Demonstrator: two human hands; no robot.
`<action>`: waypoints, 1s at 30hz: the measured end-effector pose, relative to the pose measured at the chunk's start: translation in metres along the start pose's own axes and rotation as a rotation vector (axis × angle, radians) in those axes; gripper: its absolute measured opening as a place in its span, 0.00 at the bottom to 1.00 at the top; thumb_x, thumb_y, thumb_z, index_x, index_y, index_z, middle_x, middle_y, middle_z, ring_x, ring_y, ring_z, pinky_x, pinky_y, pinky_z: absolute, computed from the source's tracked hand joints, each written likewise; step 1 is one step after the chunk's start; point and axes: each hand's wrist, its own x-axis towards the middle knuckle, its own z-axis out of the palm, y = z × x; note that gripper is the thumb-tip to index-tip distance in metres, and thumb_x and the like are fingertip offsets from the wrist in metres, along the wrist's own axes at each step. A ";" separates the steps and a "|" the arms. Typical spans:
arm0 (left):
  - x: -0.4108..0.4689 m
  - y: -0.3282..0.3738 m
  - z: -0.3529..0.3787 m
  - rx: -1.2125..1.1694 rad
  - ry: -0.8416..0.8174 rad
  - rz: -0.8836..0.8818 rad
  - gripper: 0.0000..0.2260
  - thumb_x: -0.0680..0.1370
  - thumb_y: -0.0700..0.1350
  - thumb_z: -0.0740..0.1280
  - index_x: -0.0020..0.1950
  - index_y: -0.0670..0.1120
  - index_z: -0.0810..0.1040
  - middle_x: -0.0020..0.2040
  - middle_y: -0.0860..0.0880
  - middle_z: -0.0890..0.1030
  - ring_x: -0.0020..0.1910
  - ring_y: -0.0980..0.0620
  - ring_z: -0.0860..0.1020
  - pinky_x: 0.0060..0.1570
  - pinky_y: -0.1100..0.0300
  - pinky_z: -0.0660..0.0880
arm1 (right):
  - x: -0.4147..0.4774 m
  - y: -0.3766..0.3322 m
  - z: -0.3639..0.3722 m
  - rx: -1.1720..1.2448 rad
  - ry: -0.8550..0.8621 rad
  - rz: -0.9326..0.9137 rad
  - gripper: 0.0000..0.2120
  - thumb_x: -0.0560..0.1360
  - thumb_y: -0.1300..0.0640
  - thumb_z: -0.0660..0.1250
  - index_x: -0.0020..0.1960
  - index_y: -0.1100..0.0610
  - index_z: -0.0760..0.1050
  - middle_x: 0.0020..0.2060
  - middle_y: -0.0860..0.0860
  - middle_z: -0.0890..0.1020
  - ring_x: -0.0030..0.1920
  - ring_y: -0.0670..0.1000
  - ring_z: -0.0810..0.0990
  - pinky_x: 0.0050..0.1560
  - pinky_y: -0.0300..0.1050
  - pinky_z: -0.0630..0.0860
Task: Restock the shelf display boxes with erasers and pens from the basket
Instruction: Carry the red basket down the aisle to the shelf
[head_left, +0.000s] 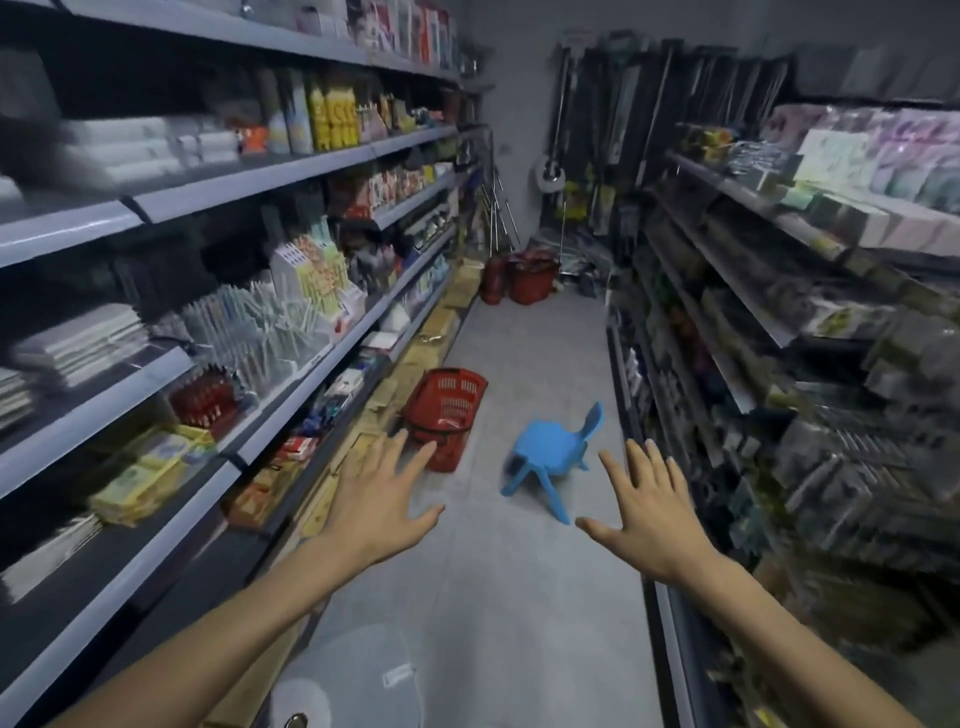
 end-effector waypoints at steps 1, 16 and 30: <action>0.021 -0.004 0.003 0.004 0.005 0.001 0.41 0.73 0.74 0.51 0.84 0.59 0.52 0.84 0.46 0.57 0.82 0.42 0.54 0.76 0.37 0.54 | 0.021 0.003 0.000 -0.001 -0.004 0.001 0.53 0.65 0.22 0.37 0.84 0.49 0.46 0.83 0.58 0.47 0.82 0.60 0.40 0.80 0.59 0.40; 0.355 -0.042 0.097 0.057 -0.029 -0.058 0.39 0.74 0.73 0.57 0.81 0.57 0.63 0.79 0.43 0.67 0.78 0.39 0.65 0.70 0.33 0.66 | 0.395 0.096 0.065 0.064 -0.059 -0.103 0.52 0.66 0.23 0.40 0.84 0.49 0.47 0.83 0.59 0.47 0.82 0.62 0.41 0.81 0.57 0.42; 0.598 -0.102 0.136 0.028 -0.017 -0.251 0.34 0.74 0.68 0.61 0.78 0.56 0.65 0.74 0.44 0.73 0.73 0.37 0.72 0.66 0.32 0.71 | 0.734 0.094 0.107 0.079 -0.124 -0.378 0.51 0.68 0.23 0.39 0.84 0.50 0.44 0.82 0.61 0.46 0.82 0.64 0.40 0.80 0.59 0.38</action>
